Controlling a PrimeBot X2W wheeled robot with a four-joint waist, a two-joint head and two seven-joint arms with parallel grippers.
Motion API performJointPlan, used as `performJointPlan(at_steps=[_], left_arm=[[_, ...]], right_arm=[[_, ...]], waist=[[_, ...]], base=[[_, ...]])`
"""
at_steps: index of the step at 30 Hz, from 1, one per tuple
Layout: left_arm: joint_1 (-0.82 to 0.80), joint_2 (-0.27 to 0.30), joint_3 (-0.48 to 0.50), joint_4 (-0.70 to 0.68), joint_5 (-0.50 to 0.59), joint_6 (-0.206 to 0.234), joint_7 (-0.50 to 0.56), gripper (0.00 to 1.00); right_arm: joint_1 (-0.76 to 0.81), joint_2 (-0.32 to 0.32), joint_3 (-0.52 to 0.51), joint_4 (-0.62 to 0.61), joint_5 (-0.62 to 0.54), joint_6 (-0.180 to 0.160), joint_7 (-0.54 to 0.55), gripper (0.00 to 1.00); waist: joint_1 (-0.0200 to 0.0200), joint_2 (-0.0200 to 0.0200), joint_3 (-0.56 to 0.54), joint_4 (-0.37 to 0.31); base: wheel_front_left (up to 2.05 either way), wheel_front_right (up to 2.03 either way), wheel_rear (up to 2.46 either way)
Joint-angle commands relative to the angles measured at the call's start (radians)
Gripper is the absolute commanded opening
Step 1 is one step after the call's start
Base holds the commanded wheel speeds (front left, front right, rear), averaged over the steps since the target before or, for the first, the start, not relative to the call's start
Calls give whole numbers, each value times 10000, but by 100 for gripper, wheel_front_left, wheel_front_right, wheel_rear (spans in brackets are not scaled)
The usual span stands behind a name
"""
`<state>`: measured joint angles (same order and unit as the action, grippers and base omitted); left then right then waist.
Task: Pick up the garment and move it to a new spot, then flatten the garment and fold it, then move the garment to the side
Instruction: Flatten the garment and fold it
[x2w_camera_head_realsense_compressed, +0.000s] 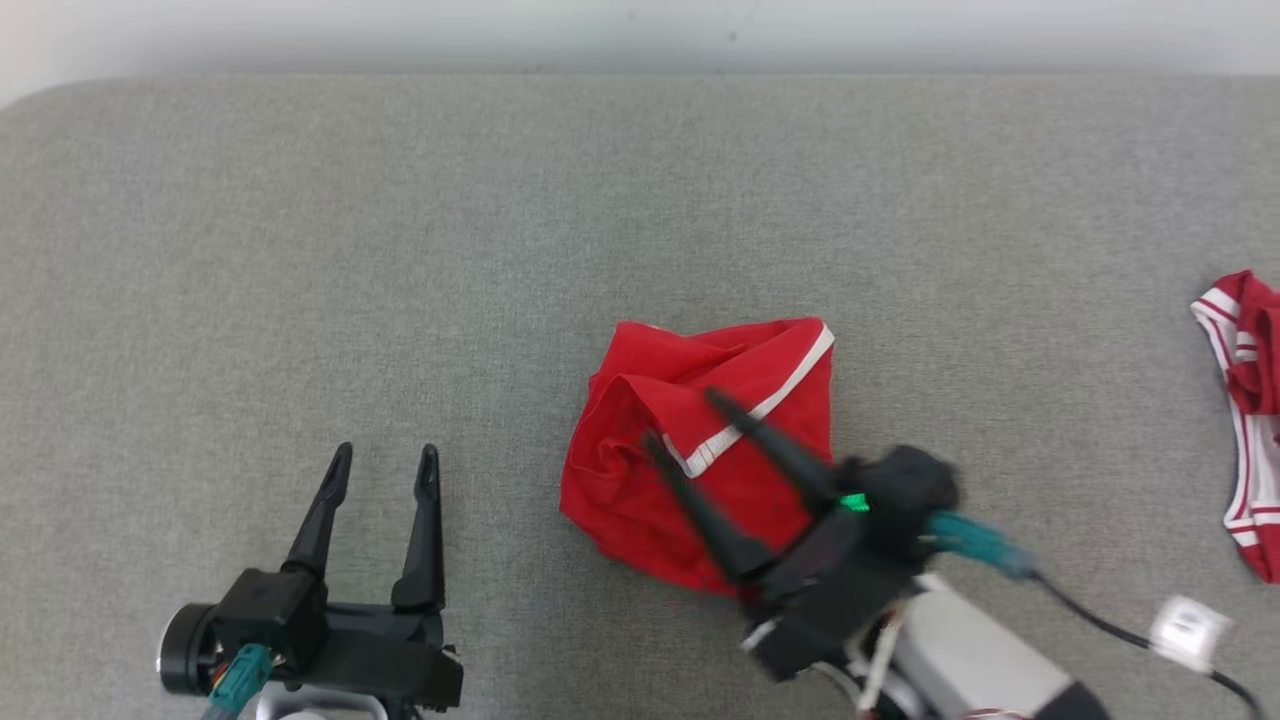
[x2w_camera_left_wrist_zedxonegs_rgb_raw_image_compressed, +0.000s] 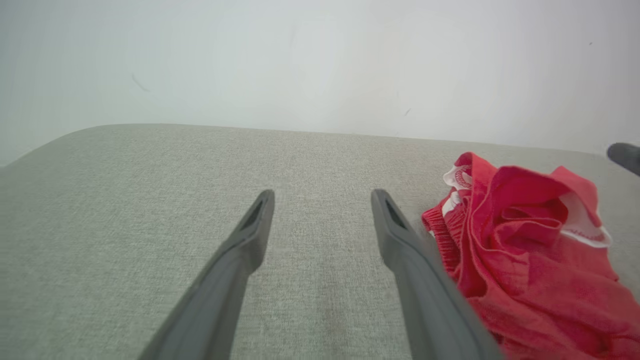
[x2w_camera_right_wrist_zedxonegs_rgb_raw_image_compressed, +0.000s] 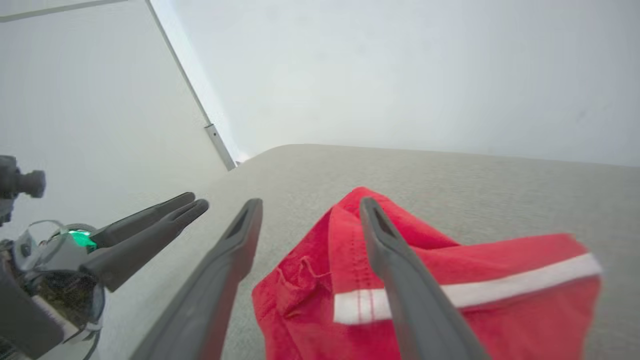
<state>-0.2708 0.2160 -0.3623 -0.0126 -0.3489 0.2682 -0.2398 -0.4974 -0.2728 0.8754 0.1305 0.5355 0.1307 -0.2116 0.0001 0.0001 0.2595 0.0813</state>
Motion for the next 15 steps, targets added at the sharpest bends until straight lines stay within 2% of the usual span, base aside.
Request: performJointPlan(at_steps=[1,6,15], left_arm=[[129,78,37,5,-63,59,-55,100],[315,305,133,-114,-2,141,-2,100],[514,711,158,-413,242,241,106,100]], right_arm=[[168,-67,-124,-104,-46,-1,-62,100],[1258,-211,-2253,-1041,-872,1,-55,100],[3287,353,-5952,-2150,-2421,-1,536,100]], waist=[[-1,-1,-142,-119],[-1,-1,-450,-288],[-1,-1,-1035,-400]], base=[[0,0,0],[0,0,0],[0,0,0]])
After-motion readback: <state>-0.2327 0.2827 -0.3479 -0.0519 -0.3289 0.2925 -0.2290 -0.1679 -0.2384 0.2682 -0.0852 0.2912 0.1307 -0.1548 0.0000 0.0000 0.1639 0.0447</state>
